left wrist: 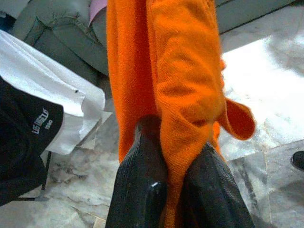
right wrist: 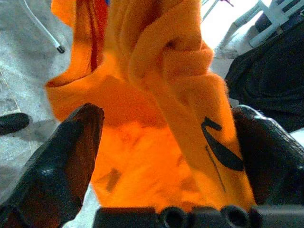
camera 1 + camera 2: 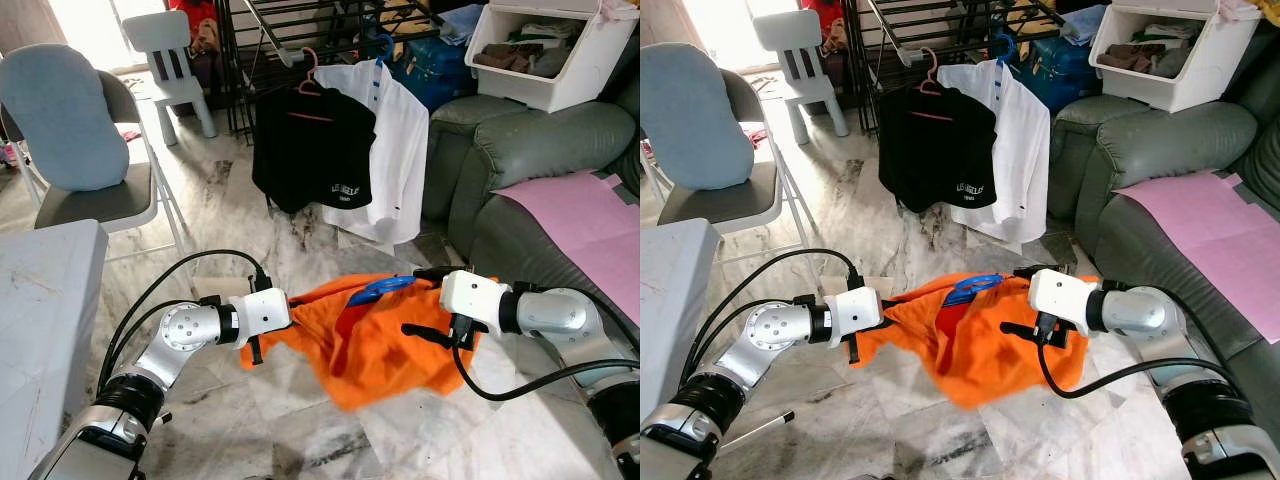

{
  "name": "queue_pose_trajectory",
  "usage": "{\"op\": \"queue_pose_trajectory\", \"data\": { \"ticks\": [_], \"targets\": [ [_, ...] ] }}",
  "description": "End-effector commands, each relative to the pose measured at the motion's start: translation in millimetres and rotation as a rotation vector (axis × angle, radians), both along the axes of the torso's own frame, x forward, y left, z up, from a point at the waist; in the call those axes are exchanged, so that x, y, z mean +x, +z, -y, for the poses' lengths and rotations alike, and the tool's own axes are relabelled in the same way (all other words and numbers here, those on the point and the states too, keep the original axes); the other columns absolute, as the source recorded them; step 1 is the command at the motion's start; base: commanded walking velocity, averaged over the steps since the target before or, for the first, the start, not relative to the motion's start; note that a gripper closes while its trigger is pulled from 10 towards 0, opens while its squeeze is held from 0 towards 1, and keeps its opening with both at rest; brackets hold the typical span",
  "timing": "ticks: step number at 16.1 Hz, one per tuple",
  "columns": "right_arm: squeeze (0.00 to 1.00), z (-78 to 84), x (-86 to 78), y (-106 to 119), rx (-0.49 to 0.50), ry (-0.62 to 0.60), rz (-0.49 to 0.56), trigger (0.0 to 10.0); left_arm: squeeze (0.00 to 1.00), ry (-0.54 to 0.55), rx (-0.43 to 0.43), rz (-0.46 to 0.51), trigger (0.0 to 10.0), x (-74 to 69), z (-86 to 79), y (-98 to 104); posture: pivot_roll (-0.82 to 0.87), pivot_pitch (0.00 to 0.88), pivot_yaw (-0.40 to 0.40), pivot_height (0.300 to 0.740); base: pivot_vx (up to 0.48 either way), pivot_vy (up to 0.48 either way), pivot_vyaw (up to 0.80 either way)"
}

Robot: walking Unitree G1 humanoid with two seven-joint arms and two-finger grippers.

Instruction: Hang hanger

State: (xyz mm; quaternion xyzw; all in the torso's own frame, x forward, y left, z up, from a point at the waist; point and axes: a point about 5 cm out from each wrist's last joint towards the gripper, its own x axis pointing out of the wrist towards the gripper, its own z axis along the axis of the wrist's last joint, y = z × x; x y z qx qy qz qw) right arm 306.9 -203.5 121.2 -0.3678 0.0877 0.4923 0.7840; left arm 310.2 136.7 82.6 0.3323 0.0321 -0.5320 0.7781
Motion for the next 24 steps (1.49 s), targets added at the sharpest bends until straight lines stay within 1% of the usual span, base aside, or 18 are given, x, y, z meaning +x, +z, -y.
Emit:
{"op": "queue_pose_trajectory", "data": {
  "ticks": [1, 2, 4, 5, 6, 7, 8, 9, 10, 12, 15, 17, 18, 20, 21, 22, 23, 24],
  "targets": [
    [0.45, -1.0, -1.7, -1.6, -0.017, 0.024, -0.009, 10.0, 0.0, -0.035, -0.038, 0.053, 0.0, 3.0, 6.2, 12.4, -0.18, 0.0, 0.023, 0.74, 0.0, 0.0, 0.0],
    [0.0, 3.5, -2.4, -6.2, -0.051, 0.028, -0.015, 10.0, 0.0, -0.067, -0.051, 0.049, 0.0, 0.2, 11.3, 12.3, -0.18, 0.0, 0.023, 0.74, 0.0, 0.0, 0.0],
    [0.0, 3.7, -3.1, -7.1, -0.04, 0.032, -0.038, 10.0, 0.0, -0.089, -0.041, 0.044, 0.0, -2.9, 12.8, 9.6, -0.18, 0.0, 0.027, 0.74, 0.0, 0.0, 0.0],
    [0.0, 3.9, -2.4, -6.3, -0.009, 0.02, -0.048, 10.0, 0.0, -0.093, -0.034, 0.045, 0.0, -4.5, 13.0, 7.5, -0.18, 0.0, 0.029, 0.74, 0.0, 0.0, 0.0],
    [0.0, 6.0, -2.2, -4.0, 0.052, 0.005, -0.074, 10.0, 0.0, -0.091, -0.03, 0.042, 0.0, -5.2, 12.6, 5.5, -0.18, 0.0, 0.028, 0.74, 0.0, 0.0, 0.0],
    [0.0, 8.5, -0.4, 7.5, 0.147, -0.015, -0.084, 10.0, 0.0, -0.082, -0.024, 0.041, 0.0, -5.2, 10.4, 3.8, -0.17, 0.0, 0.026, 0.74, 0.0, 0.0, 0.0],
    [0.0, 9.3, 0.7, 11.4, 0.17, -0.022, -0.08, 10.0, 0.0, -0.078, -0.022, 0.041, 0.0, -5.1, 9.6, 3.5, -0.17, 0.0, 0.026, 0.74, 0.0, 0.0, 0.0],
    [0.0, 14.2, 3.0, 22.6, 0.188, -0.024, -0.045, 10.0, 0.0, -0.059, -0.018, 0.037, 0.0, -4.3, 4.7, 2.8, -0.17, 0.0, 0.031, 0.74, 0.0, 0.0, 0.0],
    [0.0, 20.3, 4.4, 27.4, 0.192, -0.044, -0.032, 10.0, 0.0, -0.045, -0.013, 0.037, 0.0, -3.1, 0.9, 2.7, -0.18, 0.0, 0.032, 0.74, 0.0, 0.0, 0.0],
    [0.0, 29.6, 0.6, 23.0, 0.16, -0.056, -0.061, 10.0, 0.0, -0.036, -0.01, 0.041, 0.0, -0.1, -1.5, 5.2, -0.18, 0.0, 0.034, 0.74, 0.0, 0.0, 0.0],
    [0.0, 34.9, -3.7, 15.2, 0.144, -0.057, -0.123, 10.0, 0.0, -0.064, -0.003, 0.059, 0.0, 0.7, 0.9, 9.1, -0.18, 0.0, 0.037, 0.74, 0.0, 0.0, 0.0],
    [0.0, 34.9, -3.6, 7.9, 0.153, -0.058, -0.179, 10.0, 0.0, -0.085, -0.001, 0.073, 0.0, 1.0, 3.8, 11.4, -0.18, 0.0, 0.037, 0.74, 0.0, 0.0, 0.0],
    [0.0, 31.3, -2.7, 2.3, 0.133, -0.045, -0.195, 10.0, 0.0, -0.096, -0.011, 0.084, 0.0, 2.1, 6.6, 15.3, -0.18, 0.0, 0.035, 0.74, 0.0, 0.0, 0.0],
    [0.0, 28.7, -0.9, -1.3, 0.115, -0.041, -0.198, 10.0, 0.0, -0.111, -0.02, 0.095, 0.0, 2.1, 9.3, 18.9, -0.17, 0.0, 0.033, 0.74, 0.0, 0.0, 0.0],
    [0.0, 27.8, 1.4, -2.7, 0.08, -0.042, -0.179, 10.0, 0.0, -0.123, -0.028, 0.104, 0.0, 1.8, 10.9, 21.7, -0.17, 0.0, 0.033, 0.74, 0.0, 0.0, 0.0],
    [0.0, 26.9, 3.0, -2.4, 0.081, -0.045, -0.177, 7.7, 0.0, -0.131, -0.029, 0.11, 0.0, 1.3, 11.5, 22.8, -0.17, 0.0, 0.032, 0.74, 0.0, 0.0, 0.0],
    [0.0, 25.8, 5.3, -1.2, 0.09, -0.051, -0.164, 3.2, 0.0, -0.145, -0.024, 0.117, 0.0, 0.3, 12.4, 23.7, -0.17, 0.0, 0.031, 0.74, 0.0, 0.0, 0.0],
    [0.0, 24.9, 7.4, -0.6, 0.093, -0.057, -0.156, 0.0, 0.0, -0.152, -0.027, 0.118, 0.0, -0.5, 13.6, 24.1, -0.17, 0.0, 0.032, 0.74, 0.0, 0.0, 0.0]
  ]
}}
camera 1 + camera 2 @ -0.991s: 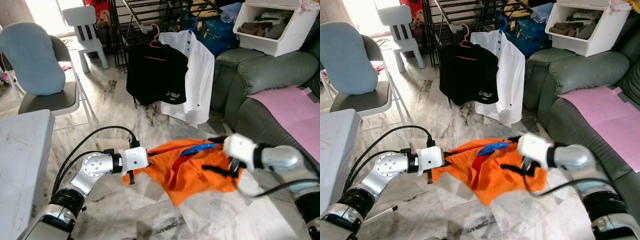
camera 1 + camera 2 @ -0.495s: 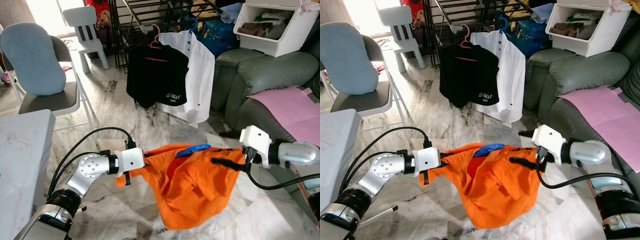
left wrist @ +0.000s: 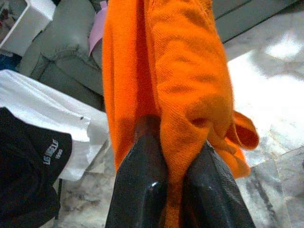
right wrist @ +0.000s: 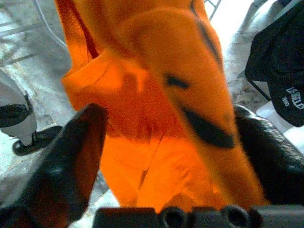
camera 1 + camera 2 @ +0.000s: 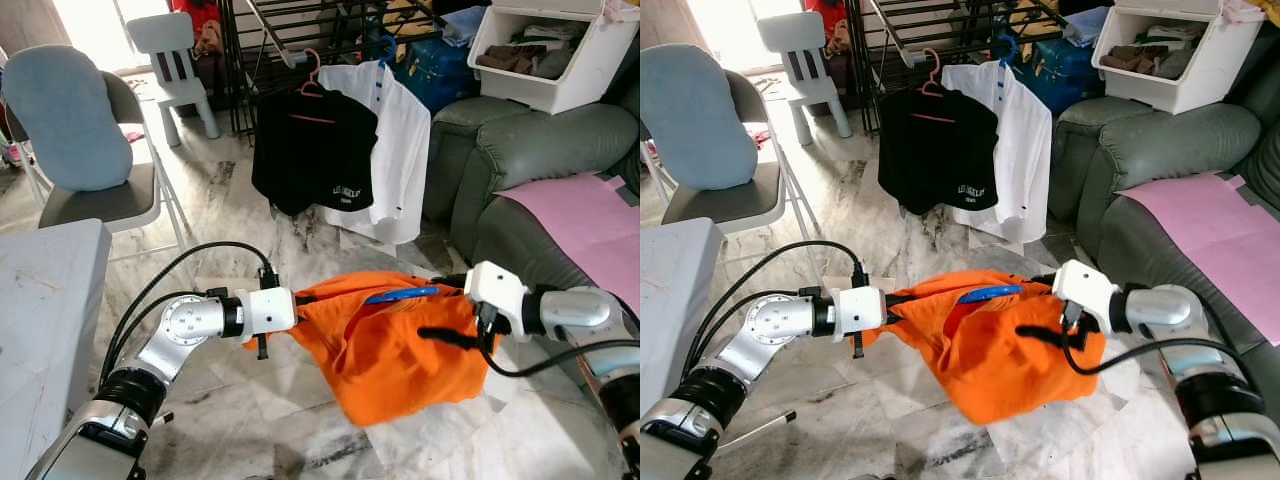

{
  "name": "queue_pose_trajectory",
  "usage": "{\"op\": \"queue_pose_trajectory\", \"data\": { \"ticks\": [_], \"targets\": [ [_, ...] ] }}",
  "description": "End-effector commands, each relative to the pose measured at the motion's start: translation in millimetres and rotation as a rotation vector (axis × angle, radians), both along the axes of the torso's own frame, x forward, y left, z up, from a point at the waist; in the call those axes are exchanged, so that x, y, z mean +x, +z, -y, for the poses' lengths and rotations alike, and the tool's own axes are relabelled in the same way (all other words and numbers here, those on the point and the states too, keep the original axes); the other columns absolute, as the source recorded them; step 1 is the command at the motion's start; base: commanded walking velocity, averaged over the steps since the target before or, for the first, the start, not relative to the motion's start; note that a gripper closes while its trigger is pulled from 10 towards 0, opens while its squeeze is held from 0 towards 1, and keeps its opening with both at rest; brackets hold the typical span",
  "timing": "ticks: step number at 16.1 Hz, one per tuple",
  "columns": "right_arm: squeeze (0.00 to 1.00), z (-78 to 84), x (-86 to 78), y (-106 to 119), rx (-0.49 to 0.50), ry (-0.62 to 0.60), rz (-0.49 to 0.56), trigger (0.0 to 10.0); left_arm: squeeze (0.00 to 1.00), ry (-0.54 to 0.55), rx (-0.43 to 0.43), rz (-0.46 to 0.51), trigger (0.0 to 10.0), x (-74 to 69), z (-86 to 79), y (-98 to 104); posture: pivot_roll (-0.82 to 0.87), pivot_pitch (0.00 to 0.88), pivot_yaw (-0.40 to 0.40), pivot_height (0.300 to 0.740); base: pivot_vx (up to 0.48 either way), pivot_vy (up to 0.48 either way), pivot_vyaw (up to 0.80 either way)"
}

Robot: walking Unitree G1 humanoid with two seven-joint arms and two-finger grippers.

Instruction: Hang hanger

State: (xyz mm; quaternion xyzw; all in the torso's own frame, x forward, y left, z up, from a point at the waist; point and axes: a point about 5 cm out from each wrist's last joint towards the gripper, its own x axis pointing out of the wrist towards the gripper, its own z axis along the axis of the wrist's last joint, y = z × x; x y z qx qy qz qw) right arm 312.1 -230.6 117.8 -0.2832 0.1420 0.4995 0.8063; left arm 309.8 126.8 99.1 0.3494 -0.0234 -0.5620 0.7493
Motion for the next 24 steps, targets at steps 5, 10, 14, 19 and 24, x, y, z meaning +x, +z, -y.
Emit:
{"op": "queue_pose_trajectory", "data": {
  "ticks": [5, 10, 14, 19, 24],
  "targets": [
    [0.0, -4.4, 4.5, 4.5, -0.011, 0.021, 0.043, 0.0, 0.0, -0.052, -0.003, 0.02, 0.0, -3.9, 5.2, 3.6, -0.17, 0.0, 0.035, 0.74, 0.0, 0.0, 0.0],
    [0.0, -5.4, 7.9, 14.7, -0.002, 0.033, 0.08, 6.3, 0.0, -0.03, 0.025, 0.008, 0.0, -3.7, 1.1, -3.5, -0.18, 0.0, 0.03, 0.74, 0.0, 0.0, 0.0],
    [1.0, -4.6, 10.6, 23.3, 0.004, 0.018, 0.105, 10.0, 0.0, -0.015, 0.025, 0.005, 0.0, -3.6, 0.3, -5.3, -0.18, 0.0, 0.026, 0.74, 0.0, 0.0, 0.0],
    [0.0, -3.5, 11.2, 33.4, -0.012, 0.03, 0.129, 10.0, 0.0, -0.003, 0.028, 0.01, 0.0, -1.7, -0.8, -5.4, -0.18, 0.0, 0.024, 0.74, 0.0, 0.0, 0.0],
    [0.0, -2.6, -2.4, 6.9, -0.028, 0.066, -0.018, 10.0, 0.0, -0.004, 0.022, 0.014, 0.0, -0.9, 0.5, -4.4, -0.18, 0.0, 0.024, 0.74, 0.0, 0.0, 0.0]
  ]
}}
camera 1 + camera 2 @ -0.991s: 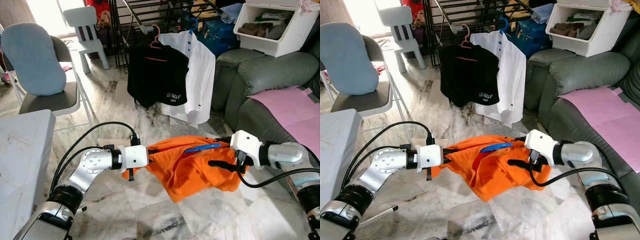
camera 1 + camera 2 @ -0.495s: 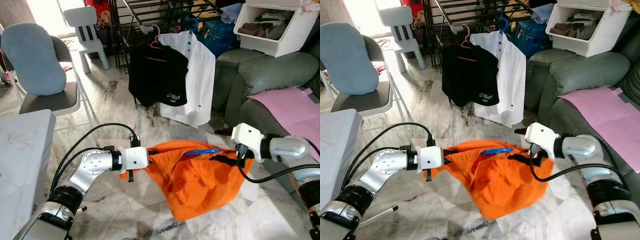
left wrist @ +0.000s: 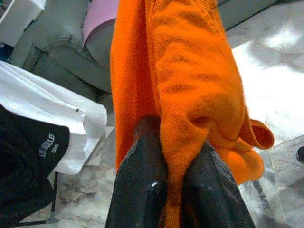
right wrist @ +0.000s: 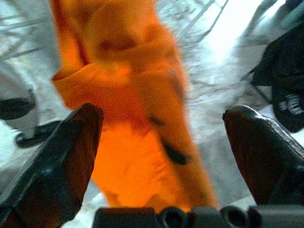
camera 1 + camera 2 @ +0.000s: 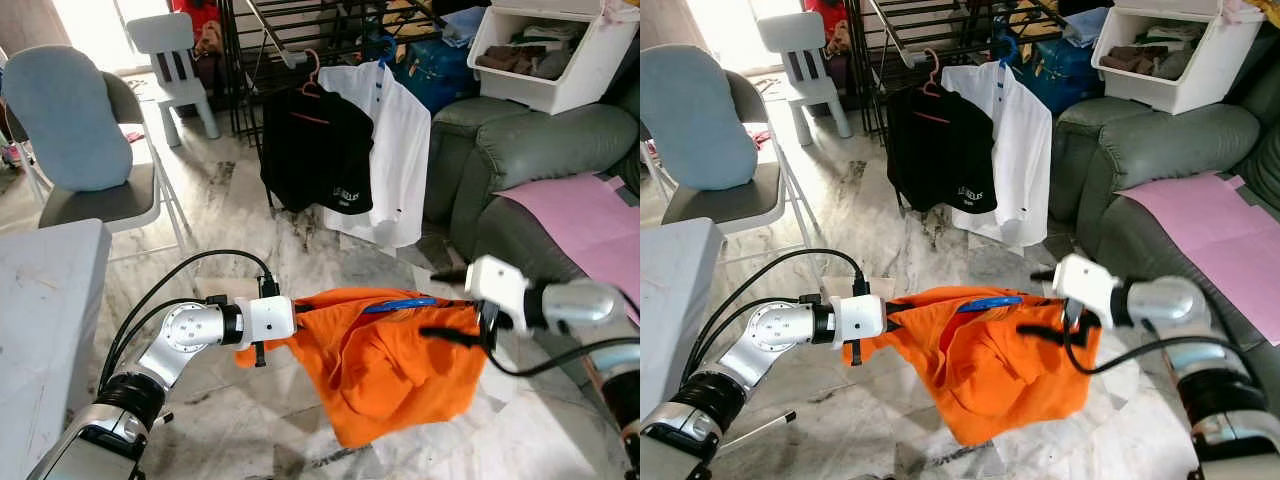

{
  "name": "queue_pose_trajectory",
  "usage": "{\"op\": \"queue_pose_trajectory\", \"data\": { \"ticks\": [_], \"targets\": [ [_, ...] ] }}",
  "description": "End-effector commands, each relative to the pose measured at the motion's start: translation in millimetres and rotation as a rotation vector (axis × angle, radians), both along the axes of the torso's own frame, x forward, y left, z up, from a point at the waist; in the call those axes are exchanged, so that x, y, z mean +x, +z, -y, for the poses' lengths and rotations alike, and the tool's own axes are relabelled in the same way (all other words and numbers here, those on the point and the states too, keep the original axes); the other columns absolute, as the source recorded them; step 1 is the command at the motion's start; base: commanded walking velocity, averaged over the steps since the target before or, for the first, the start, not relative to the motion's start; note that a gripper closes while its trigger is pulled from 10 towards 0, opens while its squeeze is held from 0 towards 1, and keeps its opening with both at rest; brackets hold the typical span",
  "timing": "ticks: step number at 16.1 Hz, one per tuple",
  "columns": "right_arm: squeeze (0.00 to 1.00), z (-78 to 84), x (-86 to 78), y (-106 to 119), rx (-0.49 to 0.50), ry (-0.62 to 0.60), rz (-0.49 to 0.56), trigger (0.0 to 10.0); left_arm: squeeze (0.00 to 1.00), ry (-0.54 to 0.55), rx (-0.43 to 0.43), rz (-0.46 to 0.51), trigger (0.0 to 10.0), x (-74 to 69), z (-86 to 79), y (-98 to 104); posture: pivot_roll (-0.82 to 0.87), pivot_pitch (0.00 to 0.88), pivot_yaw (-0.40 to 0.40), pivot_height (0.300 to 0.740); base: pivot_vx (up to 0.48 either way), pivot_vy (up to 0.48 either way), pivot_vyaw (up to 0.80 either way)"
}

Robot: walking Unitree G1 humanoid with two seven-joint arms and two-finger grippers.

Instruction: Hang hanger

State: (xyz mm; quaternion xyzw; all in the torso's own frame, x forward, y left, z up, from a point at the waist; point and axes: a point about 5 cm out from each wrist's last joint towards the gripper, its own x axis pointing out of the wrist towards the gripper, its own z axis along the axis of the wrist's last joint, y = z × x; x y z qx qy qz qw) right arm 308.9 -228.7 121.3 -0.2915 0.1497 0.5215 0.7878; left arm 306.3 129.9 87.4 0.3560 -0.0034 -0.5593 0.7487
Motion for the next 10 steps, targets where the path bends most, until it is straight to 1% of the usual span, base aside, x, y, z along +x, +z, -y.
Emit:
{"op": "queue_pose_trajectory", "data": {
  "ticks": [1, 2, 3, 6, 8, 10],
  "targets": [
    [0.0, -2.1, -0.9, -1.1, 0.001, 0.019, -0.023, 7.5, 0.0, -0.024, -0.01, 0.036, 0.0, 2.7, 3.3, 7.8, -0.18, 0.0, 0.026, 0.74, 0.0, 0.0, 0.0],
    [0.0, -2.6, -1.0, -1.9, 0.002, 0.018, -0.026, 4.2, 0.0, -0.024, -0.008, 0.036, 0.0, 2.8, 3.0, 8.0, -0.18, 0.0, 0.026, 0.74, 0.0, 0.0, 0.0],
    [0.0, -2.5, -0.9, -2.7, -0.005, 0.021, -0.027, 0.0, 0.0, -0.024, -0.007, 0.037, 0.0, 3.1, 2.4, 8.3, -0.18, 0.0, 0.026, 0.74, 0.0, 0.0, 0.0],
    [0.0, -1.0, 0.0, -2.6, -0.039, 0.029, -0.01, 0.0, 0.0, -0.025, -0.006, 0.035, 0.0, 3.3, 2.0, 8.3, -0.18, 0.0, 0.023, 0.74, 0.0, 0.0, 0.0],
    [0.0, -0.3, -0.1, -4.3, -0.082, 0.045, 0.003, 0.0, 0.0, -0.03, -0.007, 0.031, 0.0, 2.4, 3.0, 7.5, -0.18, 0.0, 0.023, 0.74, 0.0, 0.0, 0.0],
    [0.0, -0.4, 0.5, -5.5, -0.09, 0.046, 0.009, 0.0, 0.0, -0.033, -0.008, 0.028, 0.0, 2.3, 3.7, 7.3, -0.18, 0.0, 0.023, 0.74, 0.0, 0.0, 0.0]
  ]
}}
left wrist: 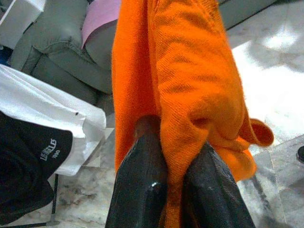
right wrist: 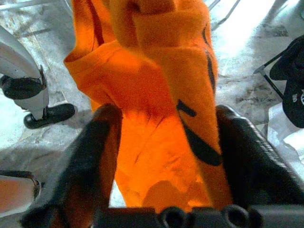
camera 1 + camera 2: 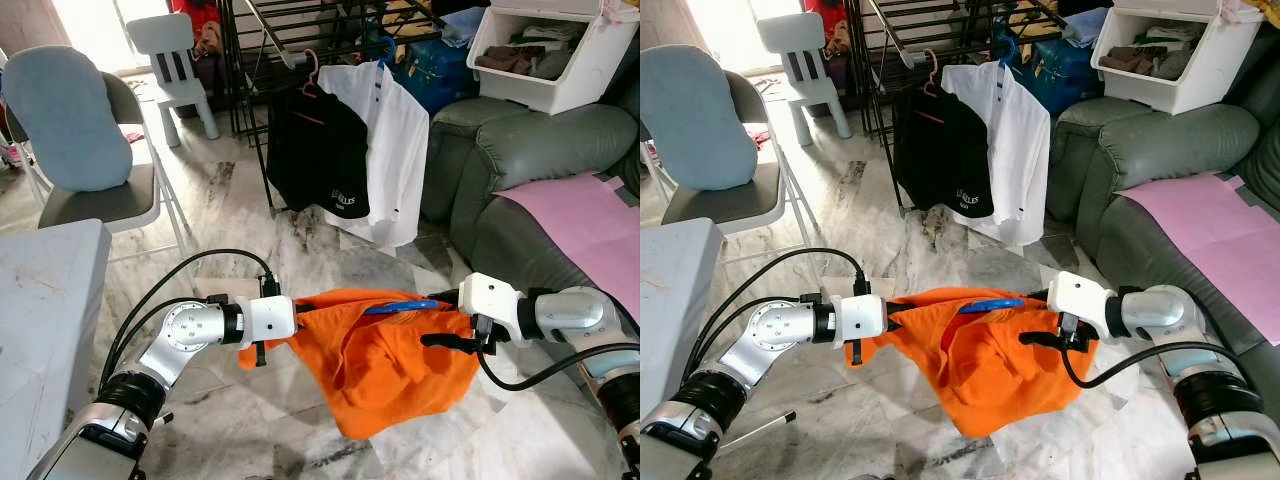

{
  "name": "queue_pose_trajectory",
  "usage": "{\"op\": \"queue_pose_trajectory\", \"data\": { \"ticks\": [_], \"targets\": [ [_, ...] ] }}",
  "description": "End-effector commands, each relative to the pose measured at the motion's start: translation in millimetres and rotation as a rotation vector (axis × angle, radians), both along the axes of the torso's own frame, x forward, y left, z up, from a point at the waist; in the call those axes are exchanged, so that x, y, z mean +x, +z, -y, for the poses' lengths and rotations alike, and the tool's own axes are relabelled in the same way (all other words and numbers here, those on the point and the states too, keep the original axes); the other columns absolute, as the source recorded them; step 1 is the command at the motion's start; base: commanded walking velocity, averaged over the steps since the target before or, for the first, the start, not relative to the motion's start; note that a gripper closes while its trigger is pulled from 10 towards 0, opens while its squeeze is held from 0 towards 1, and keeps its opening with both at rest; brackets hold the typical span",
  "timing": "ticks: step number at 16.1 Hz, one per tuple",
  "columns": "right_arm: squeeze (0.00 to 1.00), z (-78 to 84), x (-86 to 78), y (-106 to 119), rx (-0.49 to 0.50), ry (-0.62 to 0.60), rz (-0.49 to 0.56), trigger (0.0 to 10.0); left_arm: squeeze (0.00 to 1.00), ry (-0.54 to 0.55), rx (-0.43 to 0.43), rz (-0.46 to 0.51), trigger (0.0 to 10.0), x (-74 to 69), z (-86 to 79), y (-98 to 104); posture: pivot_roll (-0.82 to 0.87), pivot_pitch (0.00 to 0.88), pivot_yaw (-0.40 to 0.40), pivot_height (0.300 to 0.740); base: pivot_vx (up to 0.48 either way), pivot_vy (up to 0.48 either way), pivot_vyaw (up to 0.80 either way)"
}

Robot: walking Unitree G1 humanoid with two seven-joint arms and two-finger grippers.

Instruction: Hang hanger

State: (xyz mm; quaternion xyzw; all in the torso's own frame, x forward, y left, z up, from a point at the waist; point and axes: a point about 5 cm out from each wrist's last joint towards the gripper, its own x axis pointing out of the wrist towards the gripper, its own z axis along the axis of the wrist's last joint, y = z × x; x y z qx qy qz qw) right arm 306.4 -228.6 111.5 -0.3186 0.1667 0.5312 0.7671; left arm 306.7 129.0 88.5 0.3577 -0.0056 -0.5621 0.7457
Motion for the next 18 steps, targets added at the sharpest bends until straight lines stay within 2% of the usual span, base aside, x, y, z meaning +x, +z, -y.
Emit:
{"op": "queue_pose_trajectory", "data": {
  "ticks": [1, 18],
  "targets": [
    [0.0, -0.4, 3.0, 4.1, -0.02, 0.013, 0.019, 0.0, 0.0, -0.025, -0.01, 0.025, 0.0, 1.9, 2.8, 6.3, -0.18, 0.0, 0.024, 0.74, 0.0, 0.0, 0.0],
    [0.0, -1.2, 4.4, -5.0, -0.025, -0.015, 0.063, 0.0, 0.0, -0.018, -0.016, 0.019, 0.0, 2.3, 2.8, 5.9, -0.17, 0.0, 0.02, 0.74, 0.0, 0.0, 0.0]
  ]
}}
